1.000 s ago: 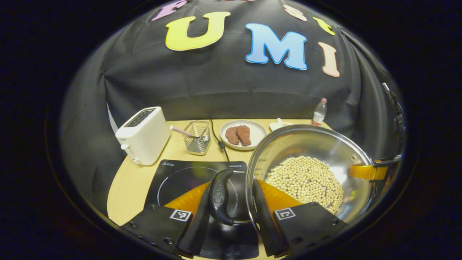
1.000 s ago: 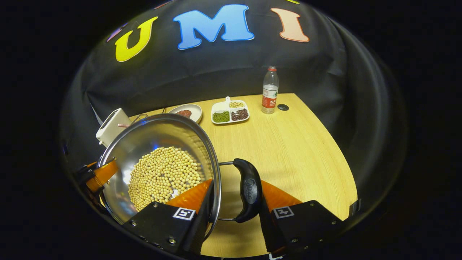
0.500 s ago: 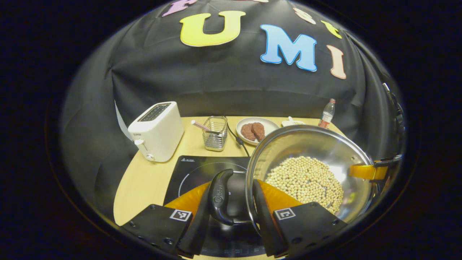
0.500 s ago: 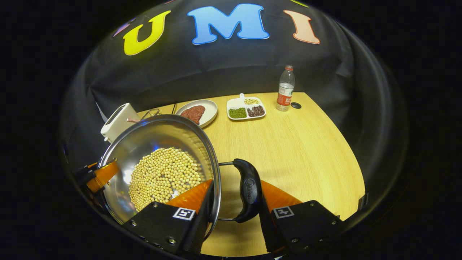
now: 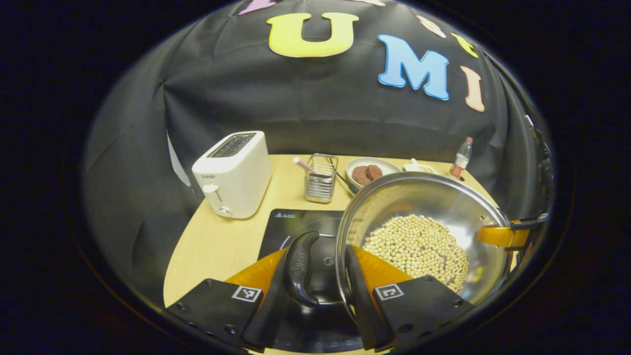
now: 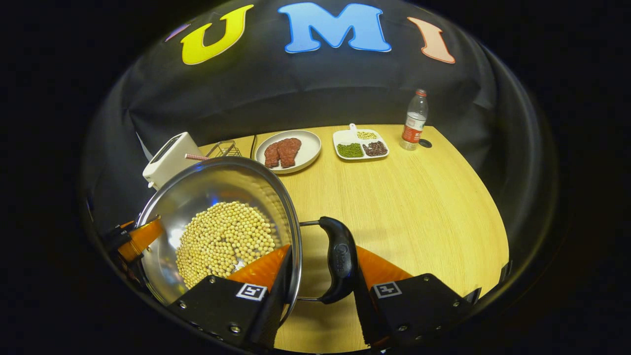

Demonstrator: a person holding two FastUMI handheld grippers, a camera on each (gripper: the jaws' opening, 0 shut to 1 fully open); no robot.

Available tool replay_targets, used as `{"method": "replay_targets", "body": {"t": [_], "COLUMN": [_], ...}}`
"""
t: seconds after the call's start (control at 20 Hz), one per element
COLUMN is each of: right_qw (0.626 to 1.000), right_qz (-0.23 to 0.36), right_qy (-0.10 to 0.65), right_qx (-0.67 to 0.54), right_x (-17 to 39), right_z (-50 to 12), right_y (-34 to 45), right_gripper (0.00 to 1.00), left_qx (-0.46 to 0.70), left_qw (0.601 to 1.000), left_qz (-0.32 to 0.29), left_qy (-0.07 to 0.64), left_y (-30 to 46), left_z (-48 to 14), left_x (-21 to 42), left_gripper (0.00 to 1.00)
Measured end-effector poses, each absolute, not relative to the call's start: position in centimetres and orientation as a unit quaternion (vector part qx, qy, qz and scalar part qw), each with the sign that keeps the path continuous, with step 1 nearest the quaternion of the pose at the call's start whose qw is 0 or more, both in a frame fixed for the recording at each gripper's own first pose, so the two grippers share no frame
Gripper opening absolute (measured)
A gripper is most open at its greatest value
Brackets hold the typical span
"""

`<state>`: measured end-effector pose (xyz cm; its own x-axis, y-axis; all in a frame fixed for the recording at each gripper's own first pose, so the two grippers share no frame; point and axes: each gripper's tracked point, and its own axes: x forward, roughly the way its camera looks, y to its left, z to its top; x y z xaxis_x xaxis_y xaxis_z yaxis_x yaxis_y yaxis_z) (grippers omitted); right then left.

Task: First push the handle of the pot to place it horizontally, then grasp the pot with both hands and set it on the induction cooktop.

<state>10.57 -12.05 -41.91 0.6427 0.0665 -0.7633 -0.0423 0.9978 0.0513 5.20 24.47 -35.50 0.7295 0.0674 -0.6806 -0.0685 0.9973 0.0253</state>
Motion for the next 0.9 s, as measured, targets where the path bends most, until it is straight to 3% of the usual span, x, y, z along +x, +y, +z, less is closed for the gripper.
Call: {"method": "replay_targets", "body": {"t": [0.1, 0.45, 0.5, 0.9], "right_qw": [0.904, 0.899, 0.899, 0.894], "right_qz": [0.034, 0.046, 0.047, 0.057], "right_qy": [0.426, 0.435, 0.436, 0.444], "right_qx": [0.014, 0.009, 0.009, 0.000], "right_x": [10.7, 11.1, 11.3, 11.9], "right_z": [-42.0, -41.8, -42.0, -41.9], "right_y": [-11.9, -12.6, -12.7, -13.1], "right_gripper": [0.64, 0.64, 0.64, 0.64], "left_qx": [-0.001, -0.003, -0.003, -0.013], "left_qw": [0.929, 0.926, 0.925, 0.922], "left_qz": [0.040, 0.046, 0.048, 0.056], "left_qy": [0.367, 0.375, 0.376, 0.383], "left_y": [26.1, 30.2, 30.7, 34.3], "left_z": [-35.8, -37.0, -37.4, -39.6], "left_x": [5.2, 5.3, 5.4, 5.9], "left_gripper": [0.69, 0.72, 0.69, 0.72]}}
